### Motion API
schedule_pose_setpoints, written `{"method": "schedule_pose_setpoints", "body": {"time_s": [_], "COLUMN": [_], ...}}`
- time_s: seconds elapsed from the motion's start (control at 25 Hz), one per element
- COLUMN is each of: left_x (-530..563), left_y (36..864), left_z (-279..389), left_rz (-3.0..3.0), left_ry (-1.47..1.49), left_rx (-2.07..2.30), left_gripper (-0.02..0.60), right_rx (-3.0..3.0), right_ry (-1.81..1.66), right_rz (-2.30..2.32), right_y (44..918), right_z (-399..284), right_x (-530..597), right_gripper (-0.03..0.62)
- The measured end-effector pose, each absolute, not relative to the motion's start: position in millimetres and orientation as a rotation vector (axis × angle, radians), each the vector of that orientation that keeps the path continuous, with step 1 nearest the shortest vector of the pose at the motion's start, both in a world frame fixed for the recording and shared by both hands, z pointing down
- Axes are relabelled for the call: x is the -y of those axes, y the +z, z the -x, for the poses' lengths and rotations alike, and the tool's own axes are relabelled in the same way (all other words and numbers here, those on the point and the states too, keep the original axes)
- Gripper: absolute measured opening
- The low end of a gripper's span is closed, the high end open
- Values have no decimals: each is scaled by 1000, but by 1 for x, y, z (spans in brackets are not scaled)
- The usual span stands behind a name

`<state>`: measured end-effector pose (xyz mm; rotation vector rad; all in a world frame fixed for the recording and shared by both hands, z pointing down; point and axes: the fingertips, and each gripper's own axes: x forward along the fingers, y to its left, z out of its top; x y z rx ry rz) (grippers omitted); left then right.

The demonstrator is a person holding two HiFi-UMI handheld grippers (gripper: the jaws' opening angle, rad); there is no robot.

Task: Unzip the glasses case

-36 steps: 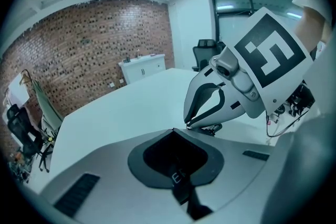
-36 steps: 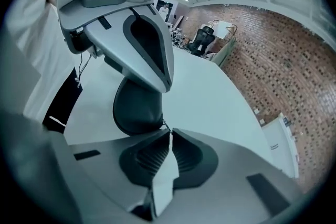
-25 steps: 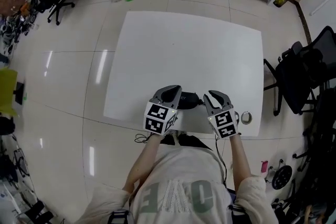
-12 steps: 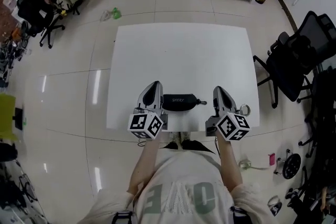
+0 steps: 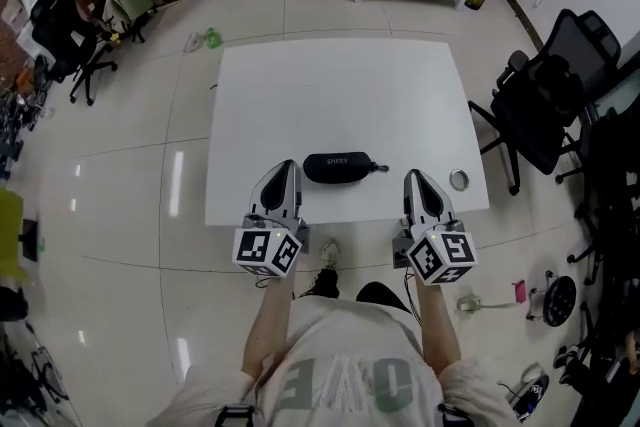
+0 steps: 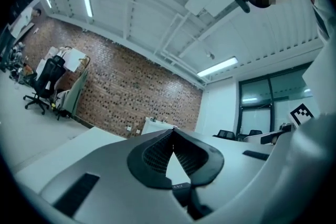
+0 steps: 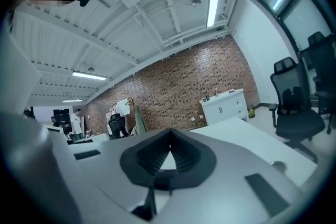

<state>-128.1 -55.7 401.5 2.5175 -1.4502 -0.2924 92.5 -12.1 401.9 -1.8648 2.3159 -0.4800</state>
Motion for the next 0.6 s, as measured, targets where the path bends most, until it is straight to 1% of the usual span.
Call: {"method": "schedule_pose_setpoints", "body": {"time_s": [0.16,0.36,0.48,0.6], "left_x": [-32,-197,-280,-352], "left_y": [395,388,387,379], "left_z": [134,134,132,132], "left_rz": [-2532,-2557,-2524,-2524], "left_ry": [-329,-363,-342,-295], "left_rx": [1486,1546,1587,1609], "left_gripper": [5,5,5,5], "right_rx": [-2293,-2276,-2267,-2281], "right_ry": [-452,-486,-504,-524], "right_rz": [1906,1903,1939,1887], "right_y": [412,431,427,412], "right_z": [-103,-115,-124,-118], "right_x": [-79,-236,-312,-380], "right_gripper": [0,0,0,0]}}
